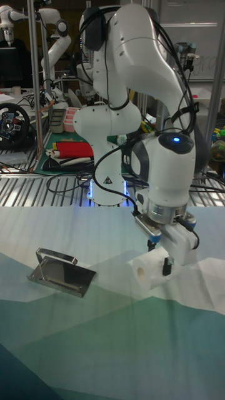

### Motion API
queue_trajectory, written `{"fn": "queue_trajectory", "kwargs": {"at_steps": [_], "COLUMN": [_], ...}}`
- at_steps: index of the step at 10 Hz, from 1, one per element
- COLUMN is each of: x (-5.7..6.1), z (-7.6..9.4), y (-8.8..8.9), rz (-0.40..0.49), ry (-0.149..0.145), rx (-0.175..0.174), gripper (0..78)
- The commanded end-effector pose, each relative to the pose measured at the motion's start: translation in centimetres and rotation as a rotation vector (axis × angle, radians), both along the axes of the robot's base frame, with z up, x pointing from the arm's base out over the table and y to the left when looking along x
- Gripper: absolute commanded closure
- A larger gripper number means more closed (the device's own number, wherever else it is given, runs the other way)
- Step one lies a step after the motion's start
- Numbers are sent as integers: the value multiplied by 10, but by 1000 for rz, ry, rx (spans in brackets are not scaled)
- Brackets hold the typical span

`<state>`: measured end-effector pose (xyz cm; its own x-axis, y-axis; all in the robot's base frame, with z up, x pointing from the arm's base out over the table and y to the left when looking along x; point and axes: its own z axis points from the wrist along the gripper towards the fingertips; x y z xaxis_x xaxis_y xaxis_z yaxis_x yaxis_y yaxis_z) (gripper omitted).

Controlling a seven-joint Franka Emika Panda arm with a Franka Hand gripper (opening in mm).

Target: Put the toilet paper on its holder

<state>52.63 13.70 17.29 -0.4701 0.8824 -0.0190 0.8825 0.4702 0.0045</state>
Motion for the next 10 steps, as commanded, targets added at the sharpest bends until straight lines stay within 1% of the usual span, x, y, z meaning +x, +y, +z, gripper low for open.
{"fn": "queue_trajectory", "kwargs": {"at_steps": [1,2,4,5,6,8,10], "x": [-16,-16,-14,-13,-11,-8,-7], "z": [-12,-18,-21,-21,-24,-26,-26], "y": [-21,-29,-34,-35,-38,-42,-43], "rz": [-309,-347,-368,-370,-384,-387,-384], "ry": [-22,-31,-34,-34,-34,-34,-33], "rx": [2,-3,-7,-7,-3,-6,-1], "gripper": [762,762,762,762,762,762,762]}}
